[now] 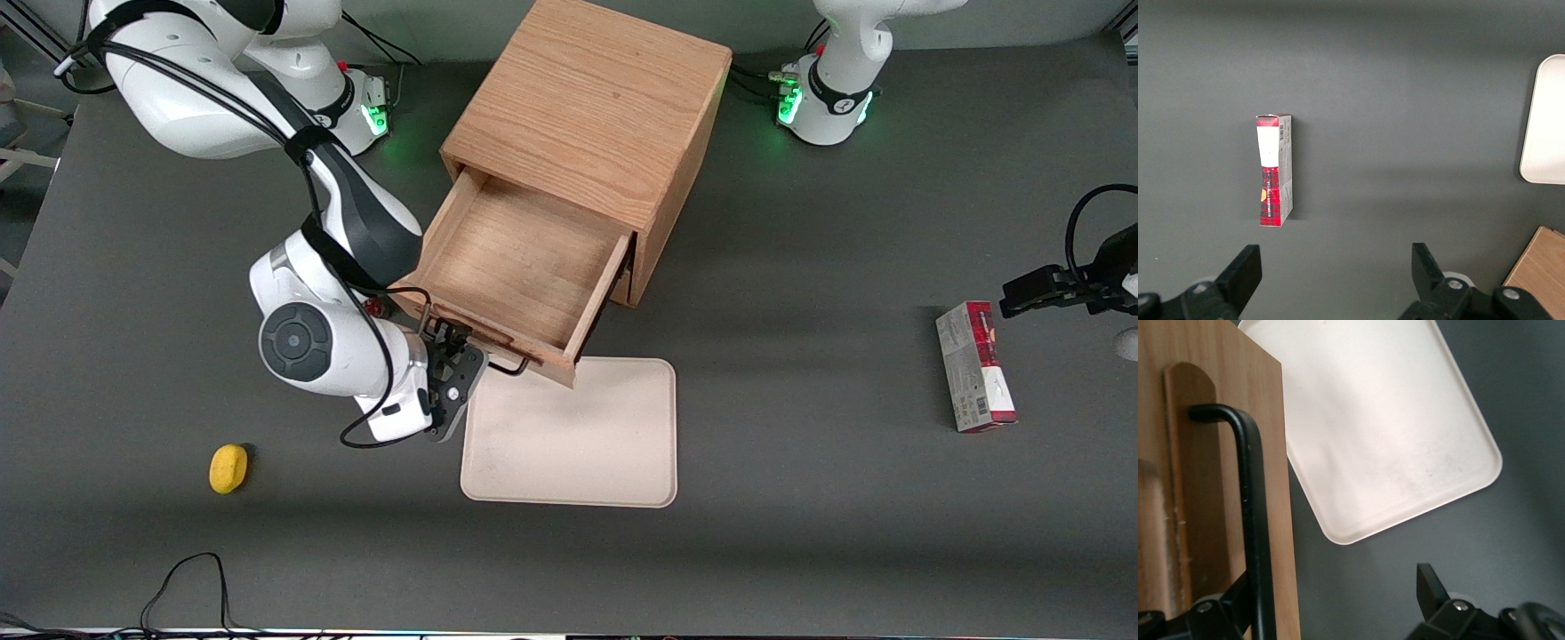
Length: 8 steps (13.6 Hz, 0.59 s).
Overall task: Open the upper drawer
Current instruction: 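Pull the handle outward with the right gripper, sliding the drawer open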
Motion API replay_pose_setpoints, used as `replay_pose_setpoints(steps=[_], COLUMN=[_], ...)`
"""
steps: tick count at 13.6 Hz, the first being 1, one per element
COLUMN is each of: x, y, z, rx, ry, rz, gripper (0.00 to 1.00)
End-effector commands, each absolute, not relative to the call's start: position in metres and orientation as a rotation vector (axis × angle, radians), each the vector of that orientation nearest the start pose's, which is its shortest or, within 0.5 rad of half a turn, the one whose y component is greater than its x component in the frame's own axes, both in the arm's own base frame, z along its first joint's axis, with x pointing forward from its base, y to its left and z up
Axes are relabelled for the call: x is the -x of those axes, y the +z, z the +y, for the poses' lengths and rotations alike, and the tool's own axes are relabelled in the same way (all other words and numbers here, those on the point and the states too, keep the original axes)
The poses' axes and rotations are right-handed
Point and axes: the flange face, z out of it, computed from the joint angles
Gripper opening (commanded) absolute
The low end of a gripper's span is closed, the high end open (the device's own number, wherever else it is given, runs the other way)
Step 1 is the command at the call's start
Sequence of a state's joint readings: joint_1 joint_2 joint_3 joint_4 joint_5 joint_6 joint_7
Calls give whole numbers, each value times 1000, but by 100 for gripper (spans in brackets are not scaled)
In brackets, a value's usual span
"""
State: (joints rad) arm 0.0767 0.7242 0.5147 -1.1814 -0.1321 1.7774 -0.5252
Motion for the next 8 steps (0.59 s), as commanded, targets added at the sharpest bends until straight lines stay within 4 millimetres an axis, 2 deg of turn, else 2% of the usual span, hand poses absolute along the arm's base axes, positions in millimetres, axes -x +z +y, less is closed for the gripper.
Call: replay_pose_setpoints(steps=[1,4,6,7,8], x=[-679,-685,-699,-694,-680], y=[405,416,450,477,505], z=[298,290,260,258,258], rx=[2563,2591,2675,2691,2707], ry=[25,-10,-90,-134,-129], rz=[-1480,-1458,-1416,-1413,-1411], gripper=[100,100,100,100,100])
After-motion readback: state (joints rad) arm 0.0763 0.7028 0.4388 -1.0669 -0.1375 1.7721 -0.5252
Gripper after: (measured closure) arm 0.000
